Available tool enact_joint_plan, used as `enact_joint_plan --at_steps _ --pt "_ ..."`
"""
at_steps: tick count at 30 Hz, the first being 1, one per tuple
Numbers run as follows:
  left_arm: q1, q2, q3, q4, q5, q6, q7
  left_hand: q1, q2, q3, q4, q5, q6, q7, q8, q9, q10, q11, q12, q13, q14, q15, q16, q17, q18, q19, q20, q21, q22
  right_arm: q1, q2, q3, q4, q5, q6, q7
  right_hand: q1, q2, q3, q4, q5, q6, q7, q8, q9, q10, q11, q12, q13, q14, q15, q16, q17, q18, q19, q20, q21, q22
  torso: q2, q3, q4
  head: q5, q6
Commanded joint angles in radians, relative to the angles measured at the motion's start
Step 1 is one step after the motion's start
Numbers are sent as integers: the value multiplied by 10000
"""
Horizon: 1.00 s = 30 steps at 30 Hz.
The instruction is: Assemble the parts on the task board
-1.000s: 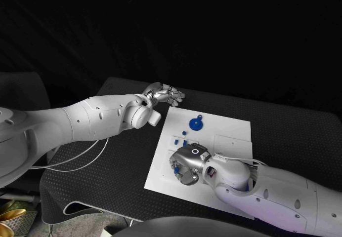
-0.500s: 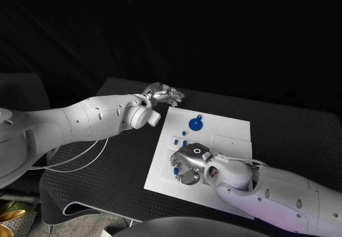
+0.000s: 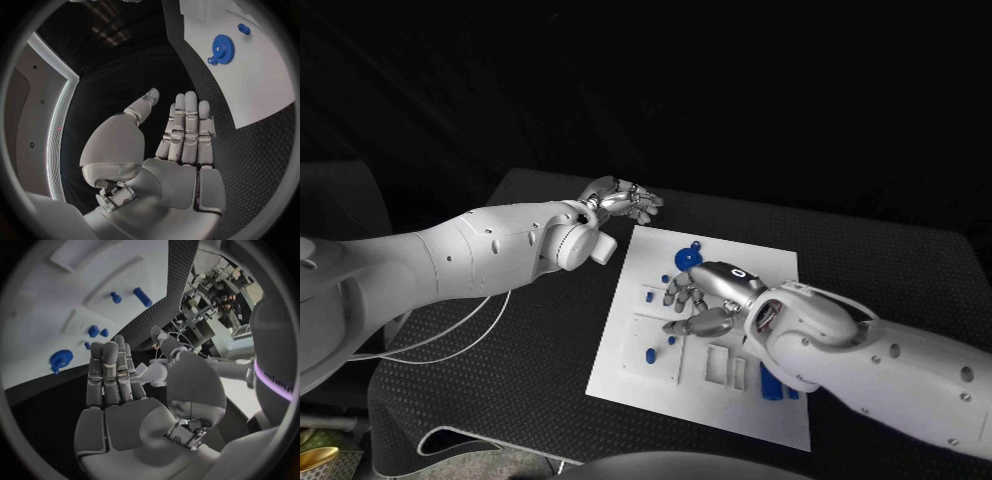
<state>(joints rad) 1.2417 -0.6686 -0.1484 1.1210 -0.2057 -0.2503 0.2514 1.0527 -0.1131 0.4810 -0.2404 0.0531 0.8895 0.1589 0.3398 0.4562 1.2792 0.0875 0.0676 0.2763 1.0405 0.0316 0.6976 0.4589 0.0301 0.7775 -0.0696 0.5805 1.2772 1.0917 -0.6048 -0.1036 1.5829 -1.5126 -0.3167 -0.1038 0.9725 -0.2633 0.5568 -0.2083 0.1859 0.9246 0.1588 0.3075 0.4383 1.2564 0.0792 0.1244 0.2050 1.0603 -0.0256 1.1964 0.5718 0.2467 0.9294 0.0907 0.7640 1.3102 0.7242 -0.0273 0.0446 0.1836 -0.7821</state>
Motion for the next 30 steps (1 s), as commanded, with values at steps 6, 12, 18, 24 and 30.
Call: enact_joint_plan --at_steps 6,12,18,24,30 --pt "-168 137 5 -318 44 189 124 66 143 23 28 41 -52 -23 38 3 -17 -34 42 16 92 -13 -73 36 11 79 12 -47 27 751 -1242 96 -225 5619 1433 48 402 569 300 53 -761 127 -314 71 -28 1196 -615 1994 2040 497 -567 397 92 151 559 -268 338 143 -115 12 -85 -342 247" --pt "-333 203 7 -456 95 266 160 21 138 -9 51 40 -51 -18 40 3 -11 -32 43 19 96 -11 -85 59 3 87 17 -52 42 898 -1917 95 -436 6328 2488 -761 -55 721 283 378 -1221 312 -391 104 111 -403 -728 5067 5268 548 -721 1218 750 151 756 -421 778 209 -216 41 -191 -755 353" --pt "-523 237 9 -488 247 339 170 -36 134 -43 79 43 -55 -16 41 1 -12 -31 39 20 100 -10 -100 85 0 93 17 -62 58 892 -2600 44 -186 5797 1392 -652 -333 613 260 735 -981 156 -365 -22 205 -1329 -689 6863 6848 838 -703 2267 1583 151 1427 -886 1639 180 -298 57 -240 -1164 269" --pt "-603 241 9 -487 262 393 183 -62 142 -56 94 45 -59 -15 39 -1 -14 -31 36 21 106 -13 -106 101 0 98 15 -68 66 892 -3193 -70 145 5785 2892 -1573 -407 549 342 975 -1030 411 -516 141 432 -1186 -847 8908 8205 1367 -875 2472 1981 151 2012 -1254 2007 103 -411 88 -284 -1460 68" --pt "-603 138 9 -280 271 391 205 -81 140 -67 102 45 -61 -14 39 -2 -15 -31 35 21 110 -14 -110 111 0 101 13 -71 72 894 -3455 -167 224 5644 4034 -2556 -560 818 383 1178 -671 689 -671 361 721 -767 -994 9880 8870 1678 -1018 2483 2276 151 2359 -1456 2149 62 -485 89 -293 -1741 -21"
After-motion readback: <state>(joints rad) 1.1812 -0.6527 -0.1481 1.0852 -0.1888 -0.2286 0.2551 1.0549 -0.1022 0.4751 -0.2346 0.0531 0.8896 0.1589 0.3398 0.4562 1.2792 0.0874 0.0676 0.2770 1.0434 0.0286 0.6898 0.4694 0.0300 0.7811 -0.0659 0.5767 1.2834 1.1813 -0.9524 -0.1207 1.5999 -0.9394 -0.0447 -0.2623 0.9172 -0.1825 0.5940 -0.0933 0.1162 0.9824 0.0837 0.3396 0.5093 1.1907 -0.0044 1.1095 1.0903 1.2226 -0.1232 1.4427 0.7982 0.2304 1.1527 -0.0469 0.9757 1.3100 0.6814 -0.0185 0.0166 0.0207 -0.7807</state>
